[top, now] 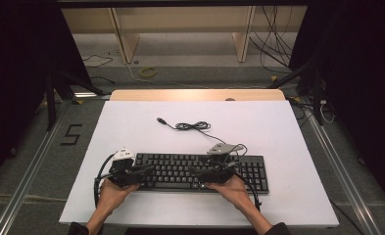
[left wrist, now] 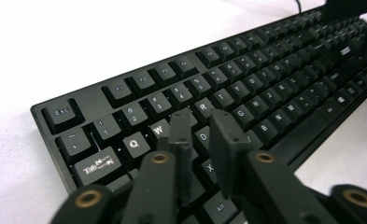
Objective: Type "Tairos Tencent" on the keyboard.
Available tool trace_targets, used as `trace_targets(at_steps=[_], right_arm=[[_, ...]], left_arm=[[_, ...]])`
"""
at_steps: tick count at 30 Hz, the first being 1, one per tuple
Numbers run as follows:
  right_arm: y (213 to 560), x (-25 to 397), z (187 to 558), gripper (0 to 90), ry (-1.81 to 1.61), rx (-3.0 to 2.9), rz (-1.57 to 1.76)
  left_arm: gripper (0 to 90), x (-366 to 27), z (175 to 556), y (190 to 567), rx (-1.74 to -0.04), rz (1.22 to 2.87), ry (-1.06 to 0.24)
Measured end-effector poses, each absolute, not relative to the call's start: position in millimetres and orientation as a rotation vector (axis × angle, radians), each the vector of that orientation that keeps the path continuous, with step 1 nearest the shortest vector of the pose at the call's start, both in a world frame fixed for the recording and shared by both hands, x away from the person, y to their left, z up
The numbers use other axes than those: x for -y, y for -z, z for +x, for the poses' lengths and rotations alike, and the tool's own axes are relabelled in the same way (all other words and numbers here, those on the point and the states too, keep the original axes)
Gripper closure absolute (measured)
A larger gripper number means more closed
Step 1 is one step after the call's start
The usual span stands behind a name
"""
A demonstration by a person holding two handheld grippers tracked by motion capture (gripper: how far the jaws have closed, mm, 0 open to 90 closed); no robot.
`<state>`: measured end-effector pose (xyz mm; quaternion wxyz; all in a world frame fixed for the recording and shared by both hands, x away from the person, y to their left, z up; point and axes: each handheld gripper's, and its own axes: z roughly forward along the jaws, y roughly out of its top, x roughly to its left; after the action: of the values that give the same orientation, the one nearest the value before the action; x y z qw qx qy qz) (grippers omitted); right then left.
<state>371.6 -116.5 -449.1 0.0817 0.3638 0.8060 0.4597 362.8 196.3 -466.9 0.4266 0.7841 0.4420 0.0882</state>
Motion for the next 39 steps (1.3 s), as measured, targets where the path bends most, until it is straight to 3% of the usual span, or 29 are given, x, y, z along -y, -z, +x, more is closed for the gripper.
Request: trace_targets(at_steps=[9, 39], right_arm=[[448, 116, 366, 37.5, -1.384, -2.417, 1.067], [449, 110, 356, 35.1, -1.392, -2.456, 1.026]], left_arm=[[89.0, -191, 366, 471, -1.111, 2.019, -0.229], [89.6, -183, 371, 477, -1.119, 2.098, -0.221]])
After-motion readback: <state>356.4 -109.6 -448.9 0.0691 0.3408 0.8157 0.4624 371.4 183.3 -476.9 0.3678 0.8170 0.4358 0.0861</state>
